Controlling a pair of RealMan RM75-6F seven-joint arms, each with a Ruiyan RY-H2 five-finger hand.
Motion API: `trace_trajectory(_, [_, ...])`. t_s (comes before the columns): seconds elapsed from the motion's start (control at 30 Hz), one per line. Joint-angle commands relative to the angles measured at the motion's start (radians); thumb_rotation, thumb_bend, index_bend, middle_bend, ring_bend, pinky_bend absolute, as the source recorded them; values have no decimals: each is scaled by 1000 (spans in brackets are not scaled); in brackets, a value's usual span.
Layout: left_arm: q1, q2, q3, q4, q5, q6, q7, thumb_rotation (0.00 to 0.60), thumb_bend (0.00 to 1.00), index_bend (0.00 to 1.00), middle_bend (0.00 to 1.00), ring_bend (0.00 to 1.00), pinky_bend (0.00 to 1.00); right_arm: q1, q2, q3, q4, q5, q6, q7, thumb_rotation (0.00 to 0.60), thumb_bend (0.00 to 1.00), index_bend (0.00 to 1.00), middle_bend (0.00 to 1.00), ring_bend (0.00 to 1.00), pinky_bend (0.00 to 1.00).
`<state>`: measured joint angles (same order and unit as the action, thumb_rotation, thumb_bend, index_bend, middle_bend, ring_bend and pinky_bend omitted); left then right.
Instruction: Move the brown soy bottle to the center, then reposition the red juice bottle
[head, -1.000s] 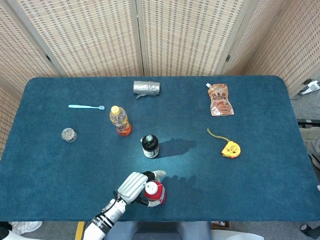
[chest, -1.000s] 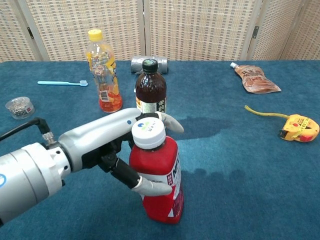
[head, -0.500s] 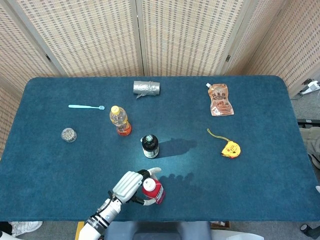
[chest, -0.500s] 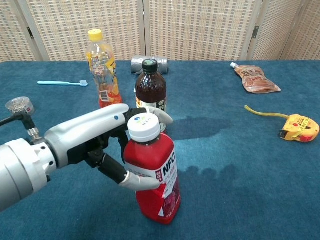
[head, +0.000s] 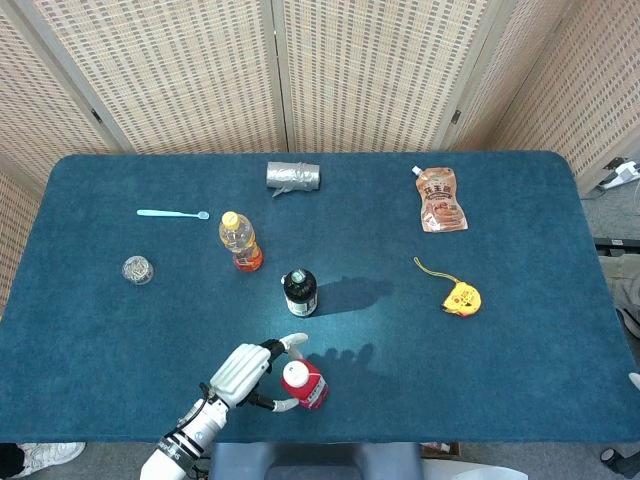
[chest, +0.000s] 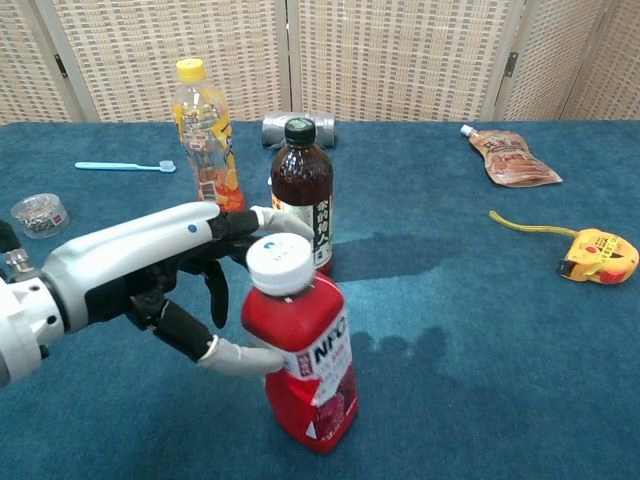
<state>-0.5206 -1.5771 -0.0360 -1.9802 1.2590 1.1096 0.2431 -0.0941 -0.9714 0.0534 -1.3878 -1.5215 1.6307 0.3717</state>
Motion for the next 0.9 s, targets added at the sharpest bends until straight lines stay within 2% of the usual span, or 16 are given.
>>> trace_trajectory(0.03, [13,18,14,-20,27,11,-17,600,122,139,330,267,492,0,0,0,0,0,0,-1,600,0,138,277,177,427])
trace_trajectory(0.27, [26,53,41,-61,88,26,-16,600,122,139,326,264,492,4,-2,-1,-2,-1,-8,-9,600,0,138,277,177,427])
trace_trajectory(0.53, [52,109,59,-55,120,55,-27,600,122,138,320,260,484,21,-12,-1,-1,-4,-32,-10,600,0,137,277,177,427])
trace_trajectory(0.9, [126,285,93,-28,209,157,-90,600,123,142,320,260,482,87,-42,-17,-15,-97,-64,17,600,0,137,277,177,427])
